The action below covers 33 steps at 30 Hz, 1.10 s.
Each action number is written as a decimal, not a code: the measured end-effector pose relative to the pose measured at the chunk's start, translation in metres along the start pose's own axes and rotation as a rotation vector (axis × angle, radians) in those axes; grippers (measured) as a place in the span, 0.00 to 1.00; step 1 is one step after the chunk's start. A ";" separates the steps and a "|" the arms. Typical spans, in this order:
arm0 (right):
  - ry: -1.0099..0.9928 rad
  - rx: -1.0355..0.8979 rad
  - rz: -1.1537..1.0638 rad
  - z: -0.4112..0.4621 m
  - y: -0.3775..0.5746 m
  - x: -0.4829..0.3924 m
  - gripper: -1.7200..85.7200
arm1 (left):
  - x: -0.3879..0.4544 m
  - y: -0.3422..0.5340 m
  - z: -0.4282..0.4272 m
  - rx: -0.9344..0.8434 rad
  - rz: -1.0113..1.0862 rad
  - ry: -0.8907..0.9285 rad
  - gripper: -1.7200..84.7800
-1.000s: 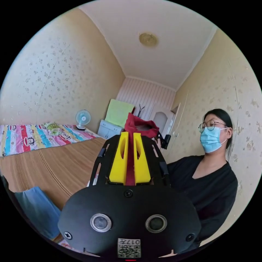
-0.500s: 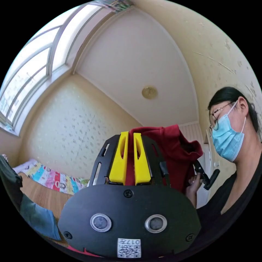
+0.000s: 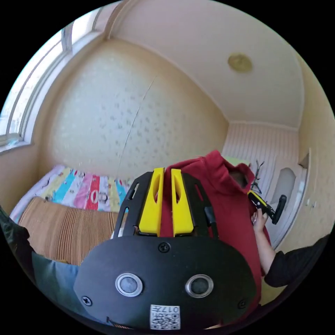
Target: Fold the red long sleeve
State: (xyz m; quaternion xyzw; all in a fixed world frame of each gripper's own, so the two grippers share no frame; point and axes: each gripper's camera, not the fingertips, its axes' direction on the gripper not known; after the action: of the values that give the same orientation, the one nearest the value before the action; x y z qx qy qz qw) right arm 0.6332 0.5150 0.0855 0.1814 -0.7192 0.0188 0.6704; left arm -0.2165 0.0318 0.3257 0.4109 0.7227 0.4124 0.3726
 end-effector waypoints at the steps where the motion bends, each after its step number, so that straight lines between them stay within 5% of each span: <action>1: -0.020 -0.173 0.032 0.071 0.011 0.014 0.04 | -0.036 0.004 0.050 -0.119 -0.076 -0.019 0.09; 2: -0.060 -0.387 0.083 0.132 0.030 0.025 0.04 | -0.052 0.010 0.072 -0.180 -0.112 -0.020 0.10; 5: -0.242 -0.630 0.145 0.192 0.100 0.027 0.03 | -0.096 0.071 0.130 -0.436 -0.206 0.002 0.11; 12: -0.319 -0.948 0.162 0.176 0.265 -0.009 0.03 | -0.056 0.251 0.124 -0.864 -0.069 -0.043 0.13; 18: -0.344 -1.044 0.217 0.117 0.342 -0.002 0.02 | -0.027 0.326 0.072 -1.019 -0.115 -0.106 0.12; 23: -0.290 -0.959 0.330 0.036 0.347 0.051 0.03 | -0.002 0.333 0.002 -0.964 -0.139 -0.135 0.08; 26: -0.331 -0.951 0.355 0.007 0.348 0.080 0.03 | -0.006 0.314 -0.079 -0.779 -0.240 -0.146 0.11; 30: -0.421 -0.962 0.418 -0.008 0.342 0.123 0.03 | -0.040 0.285 -0.221 -0.451 -0.338 -0.502 0.14; 33: -0.462 -0.954 0.483 -0.016 0.337 0.157 0.03 | -0.088 0.279 -0.273 -0.404 -0.424 -0.615 0.20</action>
State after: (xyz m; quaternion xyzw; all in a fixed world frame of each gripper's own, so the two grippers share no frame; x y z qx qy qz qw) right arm 0.5466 0.7969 0.3128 -0.3103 -0.7967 -0.1951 0.4806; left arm -0.3427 -0.0371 0.6992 0.2758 0.5510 0.3182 0.7205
